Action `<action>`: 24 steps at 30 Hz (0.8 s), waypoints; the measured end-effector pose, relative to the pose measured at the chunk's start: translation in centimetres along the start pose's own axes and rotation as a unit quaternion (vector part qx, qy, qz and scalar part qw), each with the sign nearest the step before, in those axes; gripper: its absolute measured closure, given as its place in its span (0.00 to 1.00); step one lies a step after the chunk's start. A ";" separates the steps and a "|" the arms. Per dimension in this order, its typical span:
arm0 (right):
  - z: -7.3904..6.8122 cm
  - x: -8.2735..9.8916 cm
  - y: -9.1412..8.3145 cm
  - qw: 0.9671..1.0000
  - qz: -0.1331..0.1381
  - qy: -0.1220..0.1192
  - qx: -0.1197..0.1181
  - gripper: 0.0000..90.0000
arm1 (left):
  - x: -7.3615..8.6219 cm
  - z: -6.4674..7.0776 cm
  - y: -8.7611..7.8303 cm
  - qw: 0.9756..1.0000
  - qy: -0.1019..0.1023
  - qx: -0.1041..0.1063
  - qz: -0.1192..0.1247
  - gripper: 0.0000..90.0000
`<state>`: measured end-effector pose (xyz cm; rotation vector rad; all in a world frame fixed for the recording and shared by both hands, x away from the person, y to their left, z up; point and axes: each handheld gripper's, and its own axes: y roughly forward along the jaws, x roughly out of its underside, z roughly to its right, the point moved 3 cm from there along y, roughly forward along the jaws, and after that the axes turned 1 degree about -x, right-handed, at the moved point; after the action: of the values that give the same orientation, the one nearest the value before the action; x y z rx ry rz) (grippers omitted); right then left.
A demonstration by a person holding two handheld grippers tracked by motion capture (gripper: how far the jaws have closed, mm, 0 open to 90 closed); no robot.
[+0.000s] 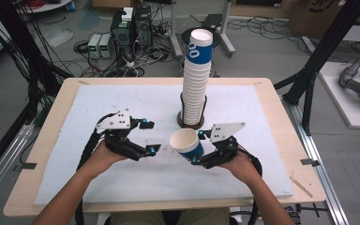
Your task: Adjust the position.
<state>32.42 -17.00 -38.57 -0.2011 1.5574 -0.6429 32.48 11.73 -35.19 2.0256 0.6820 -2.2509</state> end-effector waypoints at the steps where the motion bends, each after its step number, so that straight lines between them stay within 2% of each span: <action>1: 0.1 0.3 -0.2 1.000 0.010 0.006 0.007 0.32 | 0.2 -0.1 -0.3 1.000 -0.003 -0.006 0.006 0.20; 5: 0.6 1.5 -1.3 0.999 0.037 0.020 0.031 0.32 | 0.9 -0.4 -0.8 1.000 -0.010 -0.024 0.018 0.20; 10: 1.0 2.8 -2.4 0.996 0.058 0.030 0.055 0.32 | 2.3 -0.9 -1.4 0.997 -0.017 -0.055 0.052 0.21; 12: 1.2 3.2 -2.7 0.995 0.063 0.034 0.067 0.31 | 2.9 -1.2 -1.7 0.996 -0.027 -0.061 0.067 0.21; 14: 1.4 3.7 -3.2 0.994 0.068 0.042 0.080 0.31 | 3.4 -1.5 -2.0 0.994 -0.026 -0.076 0.076 0.21; 16: 1.6 4.1 -3.6 0.992 0.073 0.044 0.091 0.31 | 4.1 -1.7 -2.3 0.991 -0.028 -0.096 0.091 0.21; 19: 1.8 4.6 -4.4 0.989 0.086 0.052 0.110 0.31 | 4.8 -2.0 -2.6 0.989 -0.046 -0.108 0.095 0.19; 24: 2.0 5.0 -4.9 0.987 0.094 0.054 0.122 0.31 | 6.0 -2.2 -3.0 0.984 -0.058 -0.129 0.104 0.18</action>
<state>32.57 -24.07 -40.36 0.1654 1.5625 -0.6955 32.74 16.77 -40.17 1.7428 0.6771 -2.0263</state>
